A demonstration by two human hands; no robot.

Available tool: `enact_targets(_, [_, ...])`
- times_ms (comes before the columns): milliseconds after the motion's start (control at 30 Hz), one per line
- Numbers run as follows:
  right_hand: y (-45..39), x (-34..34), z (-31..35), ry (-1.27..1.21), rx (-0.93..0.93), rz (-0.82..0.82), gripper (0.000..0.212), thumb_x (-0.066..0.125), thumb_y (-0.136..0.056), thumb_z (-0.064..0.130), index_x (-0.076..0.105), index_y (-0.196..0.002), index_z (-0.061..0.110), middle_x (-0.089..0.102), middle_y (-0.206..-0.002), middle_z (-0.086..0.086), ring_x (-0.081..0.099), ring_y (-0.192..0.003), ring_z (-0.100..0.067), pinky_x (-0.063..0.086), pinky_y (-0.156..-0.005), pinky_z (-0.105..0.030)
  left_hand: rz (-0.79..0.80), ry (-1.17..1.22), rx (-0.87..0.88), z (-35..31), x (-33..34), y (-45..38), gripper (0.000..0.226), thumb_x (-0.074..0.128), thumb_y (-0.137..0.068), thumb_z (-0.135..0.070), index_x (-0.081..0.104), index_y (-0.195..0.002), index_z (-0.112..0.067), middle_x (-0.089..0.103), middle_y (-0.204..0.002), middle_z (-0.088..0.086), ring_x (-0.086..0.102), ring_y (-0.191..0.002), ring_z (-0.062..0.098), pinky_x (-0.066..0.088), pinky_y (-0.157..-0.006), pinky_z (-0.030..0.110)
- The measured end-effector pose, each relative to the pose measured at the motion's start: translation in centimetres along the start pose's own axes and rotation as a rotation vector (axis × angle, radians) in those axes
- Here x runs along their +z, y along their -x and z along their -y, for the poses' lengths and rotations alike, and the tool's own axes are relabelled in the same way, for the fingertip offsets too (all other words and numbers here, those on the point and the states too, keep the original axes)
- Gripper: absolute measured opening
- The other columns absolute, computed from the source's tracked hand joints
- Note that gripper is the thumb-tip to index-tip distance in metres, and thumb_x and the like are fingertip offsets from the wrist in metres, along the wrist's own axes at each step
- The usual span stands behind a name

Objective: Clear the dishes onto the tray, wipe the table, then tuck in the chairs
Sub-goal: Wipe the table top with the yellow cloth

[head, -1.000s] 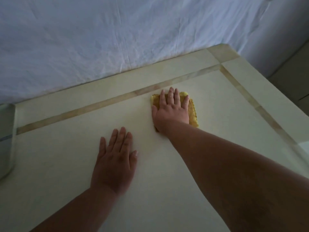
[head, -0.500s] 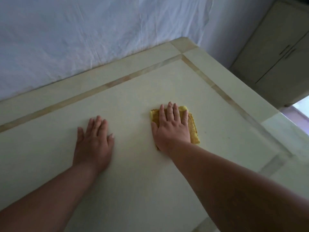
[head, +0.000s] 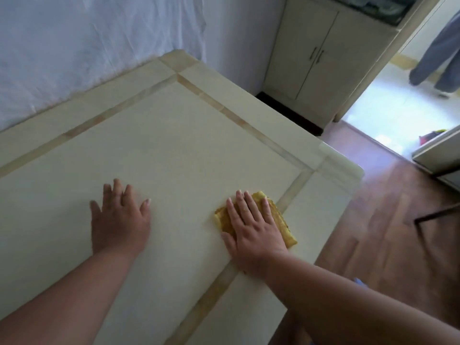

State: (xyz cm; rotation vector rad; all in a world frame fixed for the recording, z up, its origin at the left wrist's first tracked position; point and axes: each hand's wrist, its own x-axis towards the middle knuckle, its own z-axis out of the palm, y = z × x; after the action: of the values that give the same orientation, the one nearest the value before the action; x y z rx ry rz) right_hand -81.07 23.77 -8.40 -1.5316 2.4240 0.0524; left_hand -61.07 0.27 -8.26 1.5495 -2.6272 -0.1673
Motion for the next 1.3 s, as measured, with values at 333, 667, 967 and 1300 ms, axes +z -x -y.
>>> enact_targets(333, [5.2, 0.2, -7.8, 0.024, 0.146, 0.0, 0.081, 0.001, -0.105, 0.07, -0.011, -0.173, 0.029, -0.023, -0.181, 0.0, -0.03, -0.165, -0.02, -0.008, -0.135, -0.058, 0.001, 0.011, 0.126, -5.7, 1.0, -1.1, 0.061, 0.062, -0.103, -0.038, 0.055, -0.148, 0.003, 0.041, -0.168, 0.026, 0.033, -0.159, 0.045, 0.028, -0.123, 0.069])
enact_targets(667, [-3.7, -1.9, -6.0, 0.002, 0.206, 0.006, 0.081, 0.008, -0.106, 0.064, -0.018, -0.172, 0.027, -0.033, -0.178, -0.003, -0.04, -0.16, -0.021, -0.018, -0.132, -0.058, -0.157, 0.048, 0.156, -0.3, -0.8, -8.0, 0.051, 0.043, -0.1, -0.045, 0.078, -0.113, -0.01, 0.075, -0.118, 0.021, 0.065, -0.101, 0.05, 0.053, -0.088, 0.055])
enact_targets(967, [-13.8, -3.7, -4.5, 0.039, 0.132, -0.007, 0.079, 0.005, -0.106, 0.064, -0.018, -0.172, 0.027, -0.031, -0.179, -0.004, -0.038, -0.161, -0.02, -0.016, -0.133, -0.058, -0.14, 0.086, 0.078, 4.0, 2.3, -12.2, 0.071, 0.044, -0.097, -0.05, 0.062, -0.143, 0.001, 0.052, -0.161, 0.024, 0.045, -0.152, 0.044, 0.036, -0.122, 0.059])
enact_targets(1300, [-24.6, -6.1, -1.0, 0.06, 0.103, -0.031, 0.08, 0.004, -0.105, 0.065, -0.016, -0.173, 0.028, -0.027, -0.181, -0.003, -0.033, -0.163, -0.02, -0.015, -0.134, -0.057, -0.072, 0.046, 0.068, 4.2, 2.6, -12.2, 0.077, 0.037, -0.099, -0.052, 0.051, -0.157, -0.004, 0.039, -0.172, 0.015, 0.031, -0.163, 0.032, 0.024, -0.131, 0.059])
